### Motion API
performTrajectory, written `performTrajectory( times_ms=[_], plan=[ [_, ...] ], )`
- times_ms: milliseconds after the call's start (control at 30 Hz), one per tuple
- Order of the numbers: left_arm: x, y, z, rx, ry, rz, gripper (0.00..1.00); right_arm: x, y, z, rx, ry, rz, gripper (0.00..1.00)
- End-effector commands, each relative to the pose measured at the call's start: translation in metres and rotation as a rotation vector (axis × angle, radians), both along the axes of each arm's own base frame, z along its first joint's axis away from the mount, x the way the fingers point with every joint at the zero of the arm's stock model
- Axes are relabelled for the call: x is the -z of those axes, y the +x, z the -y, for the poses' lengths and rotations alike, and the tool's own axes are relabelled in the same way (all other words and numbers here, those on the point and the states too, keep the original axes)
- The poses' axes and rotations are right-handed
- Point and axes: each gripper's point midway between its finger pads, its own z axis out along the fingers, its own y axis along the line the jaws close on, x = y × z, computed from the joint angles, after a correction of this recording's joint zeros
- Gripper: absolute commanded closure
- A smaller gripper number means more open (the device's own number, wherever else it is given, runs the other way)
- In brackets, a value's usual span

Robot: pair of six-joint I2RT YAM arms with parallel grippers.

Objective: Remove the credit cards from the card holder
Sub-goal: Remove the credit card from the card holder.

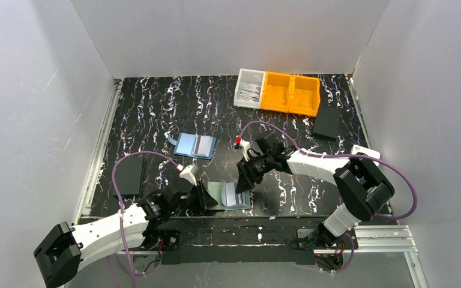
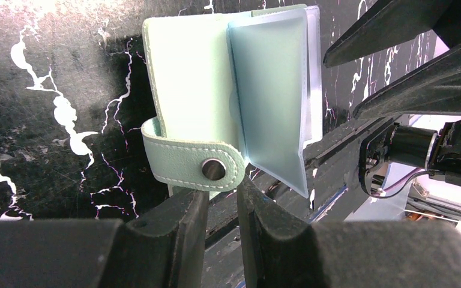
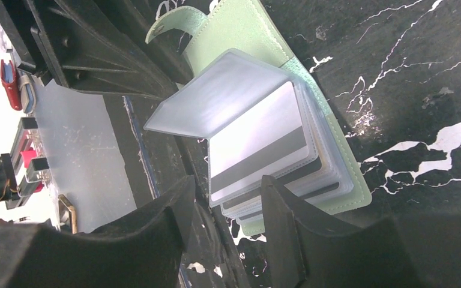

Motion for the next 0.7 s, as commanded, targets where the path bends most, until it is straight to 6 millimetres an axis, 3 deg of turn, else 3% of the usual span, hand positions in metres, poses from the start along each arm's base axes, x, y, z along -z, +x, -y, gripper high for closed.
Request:
performTrajectory(
  times_ms=[0, 300, 667],
  plan=[
    [0.002, -0.002, -0.001, 0.002, -0.001, 0.0, 0.78, 0.003, 0.004, -0.004, 0.011, 0.007, -0.009, 0.47],
    [0.004, -0.004, -0.002, 0.003, -0.011, -0.006, 0.78, -0.005, 0.021, 0.005, 0.071, 0.014, 0.06, 0.44],
    [0.004, -0.006, -0.001, 0.005, -0.022, -0.015, 0.78, -0.002, 0.015, 0.001, 0.088, 0.047, -0.026, 0.46]
  ],
)
